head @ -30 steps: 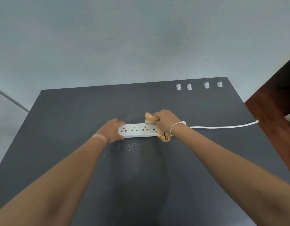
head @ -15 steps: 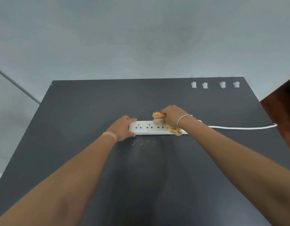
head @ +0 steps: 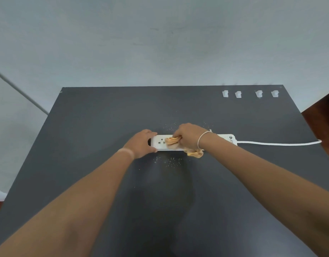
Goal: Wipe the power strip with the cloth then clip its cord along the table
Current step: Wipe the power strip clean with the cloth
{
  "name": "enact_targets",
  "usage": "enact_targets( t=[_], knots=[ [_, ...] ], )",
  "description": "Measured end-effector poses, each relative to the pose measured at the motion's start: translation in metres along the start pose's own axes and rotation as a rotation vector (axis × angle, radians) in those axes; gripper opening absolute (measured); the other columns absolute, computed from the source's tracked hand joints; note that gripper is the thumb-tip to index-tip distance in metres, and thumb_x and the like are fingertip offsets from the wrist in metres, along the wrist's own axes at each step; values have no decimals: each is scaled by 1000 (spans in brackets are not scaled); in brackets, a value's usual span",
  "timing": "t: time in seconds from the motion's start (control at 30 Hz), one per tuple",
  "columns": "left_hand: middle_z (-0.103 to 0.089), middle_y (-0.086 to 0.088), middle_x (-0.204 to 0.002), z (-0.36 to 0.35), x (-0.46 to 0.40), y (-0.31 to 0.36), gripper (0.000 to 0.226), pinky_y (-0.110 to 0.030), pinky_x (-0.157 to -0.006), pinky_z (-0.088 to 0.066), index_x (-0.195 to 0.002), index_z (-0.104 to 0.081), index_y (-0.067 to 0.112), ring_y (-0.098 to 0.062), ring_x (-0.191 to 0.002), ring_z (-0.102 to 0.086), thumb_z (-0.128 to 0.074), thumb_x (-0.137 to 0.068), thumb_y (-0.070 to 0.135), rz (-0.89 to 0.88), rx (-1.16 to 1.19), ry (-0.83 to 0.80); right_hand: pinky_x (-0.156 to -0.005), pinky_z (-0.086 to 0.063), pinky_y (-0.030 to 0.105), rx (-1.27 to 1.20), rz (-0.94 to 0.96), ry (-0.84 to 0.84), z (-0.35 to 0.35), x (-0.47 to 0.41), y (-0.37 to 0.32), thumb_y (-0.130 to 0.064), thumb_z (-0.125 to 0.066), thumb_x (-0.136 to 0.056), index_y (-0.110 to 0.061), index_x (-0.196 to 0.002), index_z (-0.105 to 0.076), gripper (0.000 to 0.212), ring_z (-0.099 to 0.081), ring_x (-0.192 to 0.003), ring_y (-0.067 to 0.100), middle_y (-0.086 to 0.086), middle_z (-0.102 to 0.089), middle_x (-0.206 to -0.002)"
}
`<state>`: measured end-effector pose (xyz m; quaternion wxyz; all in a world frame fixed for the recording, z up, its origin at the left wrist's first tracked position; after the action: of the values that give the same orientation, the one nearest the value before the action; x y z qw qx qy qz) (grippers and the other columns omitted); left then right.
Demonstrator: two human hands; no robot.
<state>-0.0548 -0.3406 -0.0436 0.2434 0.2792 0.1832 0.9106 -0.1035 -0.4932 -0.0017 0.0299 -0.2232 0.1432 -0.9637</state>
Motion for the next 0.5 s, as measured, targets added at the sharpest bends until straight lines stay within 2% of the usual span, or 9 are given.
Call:
enact_targets(
  t=[0.03, 0.1, 0.2, 0.27, 0.33, 0.4, 0.5],
  knots=[
    [-37, 0, -148, 0, 0, 0, 70, -34, -113, -31, -142, -37, 20, -22, -135, -37, -69, -81, 26, 2, 1, -3, -64, -37, 31, 48, -49, 17, 4, 1, 6, 0, -43, -81, -7, -81, -61, 19, -50, -78, 31, 7, -45, -79],
    [-36, 0, -148, 0, 0, -2, 70, -35, -114, -30, -142, -37, 21, -21, -135, -36, -69, -81, 27, 5, 4, -2, -67, -38, 32, 79, -63, 91, 13, 3, 13, 0, -42, -84, -8, -93, -66, 26, -57, -88, 33, 8, -46, -86],
    [-39, -1, -147, 0, -1, -2, 70, -35, -113, -32, -142, -38, 20, -22, -133, -39, -70, -80, 27, 1, 0, 3, -76, -42, 34, -63, 83, 95, 12, 5, -3, -2, -43, -84, -9, -102, -67, 30, -52, -89, 28, 12, -55, -93],
    [-40, -1, -145, 0, -1, -1, 70, -33, -111, -32, -142, -38, 19, -21, -132, -40, -70, -80, 26, -5, -9, 3, -64, -37, 29, -46, 108, -5, -2, 7, -15, -4, -46, -83, -9, -94, -67, 24, -46, -79, 23, 9, -51, -85],
    [-40, 0, -146, 1, 0, -1, 70, -34, -111, -33, -142, -38, 19, -21, -133, -39, -69, -80, 25, -3, -13, 1, -51, -30, 26, 55, 36, -54, -8, 9, -8, -3, -50, -79, -9, -74, -61, 14, -45, -72, 24, 8, -49, -78],
    [-38, 1, -147, 0, 0, -2, 69, -34, -113, -32, -142, -38, 20, -20, -134, -37, -69, -80, 25, 4, 3, 3, -49, -30, 25, 126, -36, -51, 0, 13, 7, 1, -48, -77, -13, -66, -55, 19, -46, -70, 25, 6, -49, -77],
    [-38, 1, -147, 0, 1, -2, 69, -34, -113, -31, -142, -38, 20, -20, -135, -37, -68, -81, 25, 1, 15, 6, -66, -39, 30, 91, -10, 13, 10, 17, 13, -2, -44, -83, -17, -92, -67, 29, -50, -81, 23, 3, -51, -90]
  ],
)
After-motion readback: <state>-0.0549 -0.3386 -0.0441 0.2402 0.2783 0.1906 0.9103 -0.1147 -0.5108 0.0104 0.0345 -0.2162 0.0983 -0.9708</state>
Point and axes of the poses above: each hand's wrist, its own x-axis away from the middle knuckle, its own z-axis out of the back of the hand, y = z × x, the point moved 5 cm from there along -x, towards the middle knuckle
